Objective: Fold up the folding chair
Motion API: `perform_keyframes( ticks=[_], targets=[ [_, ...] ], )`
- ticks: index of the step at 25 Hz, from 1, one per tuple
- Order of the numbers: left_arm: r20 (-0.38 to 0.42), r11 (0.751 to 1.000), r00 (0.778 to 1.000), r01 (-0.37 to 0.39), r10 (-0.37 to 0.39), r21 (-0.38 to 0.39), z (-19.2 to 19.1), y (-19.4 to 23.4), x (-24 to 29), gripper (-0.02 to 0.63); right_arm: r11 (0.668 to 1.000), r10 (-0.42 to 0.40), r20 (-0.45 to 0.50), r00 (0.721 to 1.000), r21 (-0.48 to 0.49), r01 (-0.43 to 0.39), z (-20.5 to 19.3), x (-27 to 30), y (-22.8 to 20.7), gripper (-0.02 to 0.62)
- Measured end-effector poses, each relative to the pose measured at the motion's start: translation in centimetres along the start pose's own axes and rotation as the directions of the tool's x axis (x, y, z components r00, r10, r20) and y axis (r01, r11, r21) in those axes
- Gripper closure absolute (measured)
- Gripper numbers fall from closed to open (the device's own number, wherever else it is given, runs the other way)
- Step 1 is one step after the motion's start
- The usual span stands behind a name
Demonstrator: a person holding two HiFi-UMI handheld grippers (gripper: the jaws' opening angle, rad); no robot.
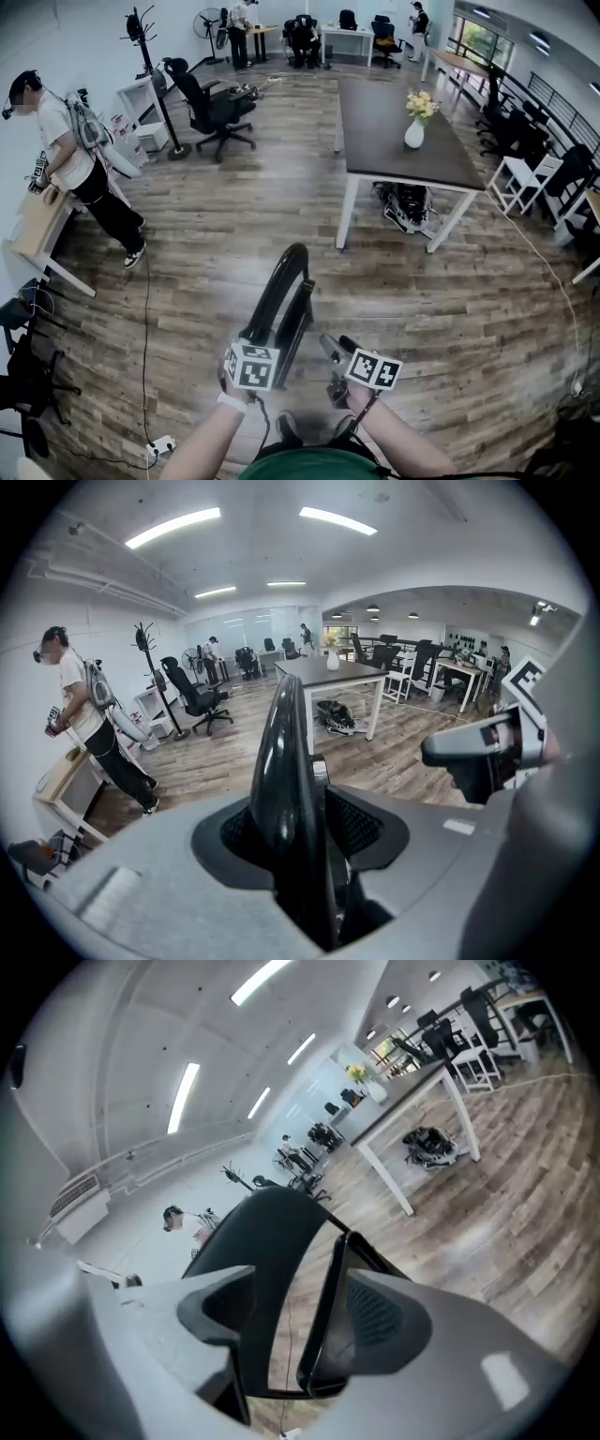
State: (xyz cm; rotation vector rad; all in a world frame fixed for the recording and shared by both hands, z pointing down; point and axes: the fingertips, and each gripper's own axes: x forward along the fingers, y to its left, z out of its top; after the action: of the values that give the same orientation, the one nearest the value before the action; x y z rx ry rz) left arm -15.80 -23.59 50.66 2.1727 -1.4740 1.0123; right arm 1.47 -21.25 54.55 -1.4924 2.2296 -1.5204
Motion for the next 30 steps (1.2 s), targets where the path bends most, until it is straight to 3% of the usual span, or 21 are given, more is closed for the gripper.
perform_keyframes(
  ticks=[3, 5, 6, 9, 13, 16, 20, 24, 27, 30],
  targets=[
    [0.008, 1.000, 1.000, 0.006, -0.006, 0.006, 0.1, -0.8, -0.1, 0.428, 0.994, 0.033, 0.068, 0.997, -0.105, -0.026, 3.2, -3.4, 2.2, 0.333],
    [0.008, 1.000, 1.000, -0.011, 0.011, 0.029, 0.0, -1.1, -0.2, 0.428, 0.981, 0.056, 0.103, 0.993, -0.189, -0.036, 4.9, -5.7, 3.8, 0.422],
    [0.003, 0.999, 1.000, -0.018, 0.018, 0.044, -0.2, -1.2, -0.2, 0.428, 0.972, 0.068, 0.120, 0.990, -0.230, -0.039, 5.6, -6.8, 4.6, 0.463],
    [-0.021, 0.997, 1.000, -0.022, 0.023, 0.076, -1.1, -1.7, -0.1, 0.439, 0.935, 0.102, 0.174, 0.979, -0.353, -0.034, 7.3, -10.1, 6.8, 0.509],
    [-0.017, 0.999, 0.999, -0.027, 0.028, 0.046, -2.0, -1.5, -0.5, 0.451, 0.859, 0.141, 0.259, 0.956, -0.512, 0.012, 9.1, -13.8, 9.8, 0.517],
    [0.005, 1.000, 1.000, -0.020, 0.020, 0.022, -2.2, -1.2, -0.9, 0.451, 0.775, 0.182, 0.312, 0.932, -0.629, 0.059, 9.9, -16.3, 12.0, 0.535],
    [0.107, 0.998, 0.994, 0.041, -0.035, -0.055, -1.8, -0.9, -1.8, 0.451, 0.664, 0.268, 0.347, 0.899, -0.743, 0.089, 10.4, -18.6, 14.6, 0.574],
    [0.150, 0.993, 0.987, 0.080, -0.067, -0.088, -2.7, -1.5, -2.3, 0.451, 0.562, 0.296, 0.354, 0.887, -0.816, 0.138, 10.2, -20.2, 16.2, 0.578],
    [0.180, 0.995, 0.982, 0.065, -0.051, -0.072, -3.4, -1.6, -2.4, 0.451, 0.523, 0.303, 0.350, 0.886, -0.839, 0.153, 9.7, -20.5, 16.9, 0.578],
    [0.238, 0.995, 0.971, 0.056, -0.034, -0.088, -3.3, -1.0, -2.7, 0.451, 0.522, 0.307, 0.357, 0.882, -0.838, 0.158, 9.7, -20.3, 17.2, 0.578]
  ],
)
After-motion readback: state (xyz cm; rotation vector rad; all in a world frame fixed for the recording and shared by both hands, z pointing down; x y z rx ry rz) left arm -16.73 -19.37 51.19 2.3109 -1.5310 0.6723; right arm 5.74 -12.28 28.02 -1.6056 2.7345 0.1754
